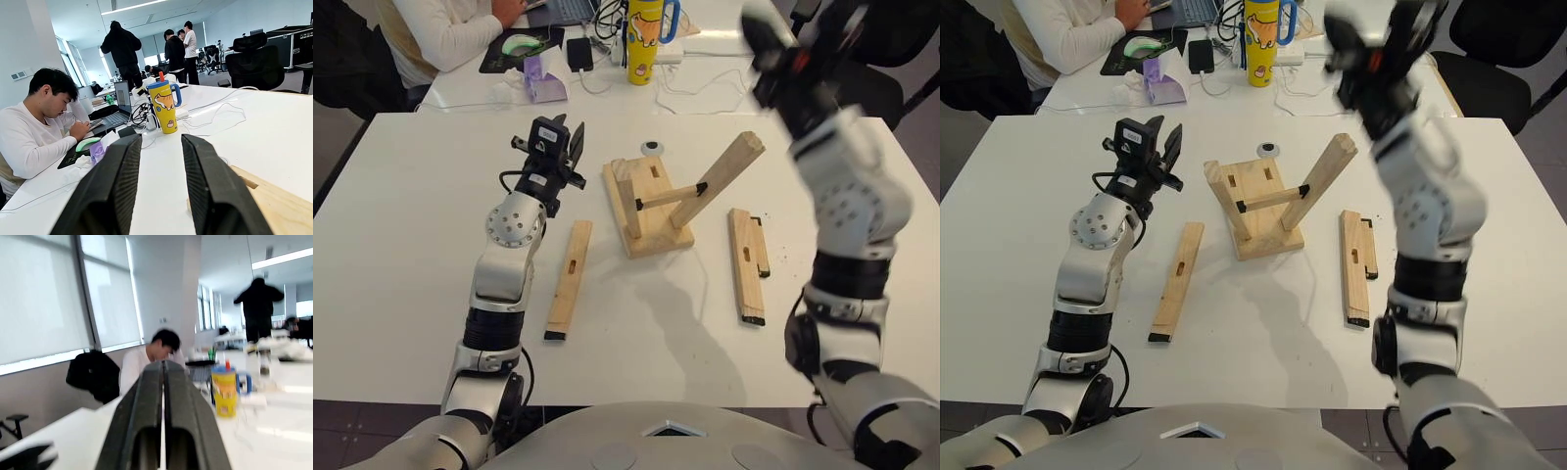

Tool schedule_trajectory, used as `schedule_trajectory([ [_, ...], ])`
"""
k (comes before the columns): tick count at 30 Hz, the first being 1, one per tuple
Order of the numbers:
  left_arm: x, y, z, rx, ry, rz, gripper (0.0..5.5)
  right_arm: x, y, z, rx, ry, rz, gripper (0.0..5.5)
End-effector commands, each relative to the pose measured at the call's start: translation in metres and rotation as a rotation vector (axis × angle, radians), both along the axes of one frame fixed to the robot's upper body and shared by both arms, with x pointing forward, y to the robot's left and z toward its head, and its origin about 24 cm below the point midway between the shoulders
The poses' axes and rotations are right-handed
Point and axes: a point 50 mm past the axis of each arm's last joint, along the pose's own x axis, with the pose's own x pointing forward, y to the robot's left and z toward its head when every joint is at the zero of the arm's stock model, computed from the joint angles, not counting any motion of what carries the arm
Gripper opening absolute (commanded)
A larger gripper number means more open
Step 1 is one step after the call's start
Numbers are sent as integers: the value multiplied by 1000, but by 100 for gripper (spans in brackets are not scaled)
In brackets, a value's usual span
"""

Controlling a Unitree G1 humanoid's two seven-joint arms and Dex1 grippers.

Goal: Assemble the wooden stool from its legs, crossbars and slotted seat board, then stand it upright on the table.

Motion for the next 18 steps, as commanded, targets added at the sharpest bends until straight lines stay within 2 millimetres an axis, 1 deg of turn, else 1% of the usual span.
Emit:
schedule_trajectory([
  [1, 2, -1, 4, 4, -10, -6, 148, -19, 20, -49, -76, 216, 90, 1],
  [4, 2, -1, 4, 7, -9, -10, 148, -22, 34, -27, -32, 131, 129, 1],
  [6, 3, -2, 4, 8, -9, -13, 148, -19, 35, -11, -1, 65, 110, 1],
  [11, 3, 0, 4, 9, -9, -9, 148, -10, 21, 31, 85, -82, 12, 1],
  [14, 4, 3, 4, 9, -12, 11, 148, -5, 9, 58, 165, -177, -59, 1],
  [16, 5, 7, 4, 11, -15, 38, 148, 2, -3, 65, 171, -190, -145, 1],
  [18, 7, 13, 5, 3, -15, 83, 148, 16, -20, 50, 70, -119, -265, 1],
])
